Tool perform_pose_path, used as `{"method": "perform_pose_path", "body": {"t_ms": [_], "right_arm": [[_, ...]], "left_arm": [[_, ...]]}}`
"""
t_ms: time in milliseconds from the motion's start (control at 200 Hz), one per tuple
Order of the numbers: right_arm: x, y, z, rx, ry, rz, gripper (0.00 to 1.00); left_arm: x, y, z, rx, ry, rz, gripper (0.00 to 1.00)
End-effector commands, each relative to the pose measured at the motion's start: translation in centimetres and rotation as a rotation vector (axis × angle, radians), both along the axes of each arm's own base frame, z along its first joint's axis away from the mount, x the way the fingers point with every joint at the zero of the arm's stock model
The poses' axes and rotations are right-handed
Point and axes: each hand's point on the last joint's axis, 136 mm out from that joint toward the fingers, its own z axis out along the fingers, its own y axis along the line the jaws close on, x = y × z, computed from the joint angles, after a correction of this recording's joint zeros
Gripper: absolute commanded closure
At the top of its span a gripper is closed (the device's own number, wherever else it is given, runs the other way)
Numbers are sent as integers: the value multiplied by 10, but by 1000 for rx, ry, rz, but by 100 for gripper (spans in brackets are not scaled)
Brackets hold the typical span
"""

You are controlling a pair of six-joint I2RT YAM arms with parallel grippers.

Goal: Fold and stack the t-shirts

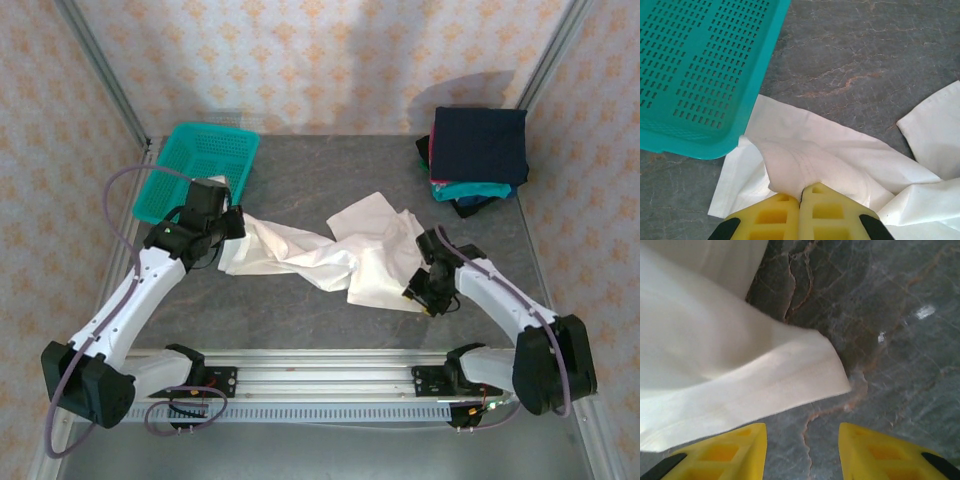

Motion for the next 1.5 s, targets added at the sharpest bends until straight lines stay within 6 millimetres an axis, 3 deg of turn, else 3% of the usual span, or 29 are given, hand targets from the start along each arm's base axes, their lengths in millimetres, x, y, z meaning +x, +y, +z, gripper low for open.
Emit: {"method": "perform_pose_path", "body": {"t_ms": [0,150,350,395,465,550,645,741,961,1151,1291,1401,1496], "right_arm": [[4,-8,-12,-57,-9,-17,59],[1,-11,-24,-78,11,-22,60],[12,-10,-48,-97,26,-35,63],[14,-11,-53,-112,41,-28,68],[20,-13,-55,-140,38,-24,85],[35,-13,-35,-150,-17,-25,100],[57,-12,16,-147,-139,-19,100],[79,-12,92,-135,-297,4,100],[107,-30,276,66,-750,-125,100],[95,-50,425,185,-1119,-206,100],[70,-59,514,178,-1328,-224,100],[61,-65,571,160,-1469,-237,100],[64,-65,599,187,-1545,-247,100]], "left_arm": [[-4,5,2,-4,-17,14,100],[-7,7,2,6,-17,19,100],[-8,9,1,11,-21,23,100],[-8,10,1,13,-22,26,100],[-7,11,2,19,-27,30,100],[-6,13,7,19,-38,38,100],[-2,14,29,7,-77,45,100],[4,13,66,-25,-143,55,100],[11,15,193,-58,-387,46,100],[-1,20,305,-38,-611,25,100],[-13,21,372,-53,-768,12,100],[-18,15,412,-103,-869,-18,100],[-18,8,435,-149,-932,-50,100]]}}
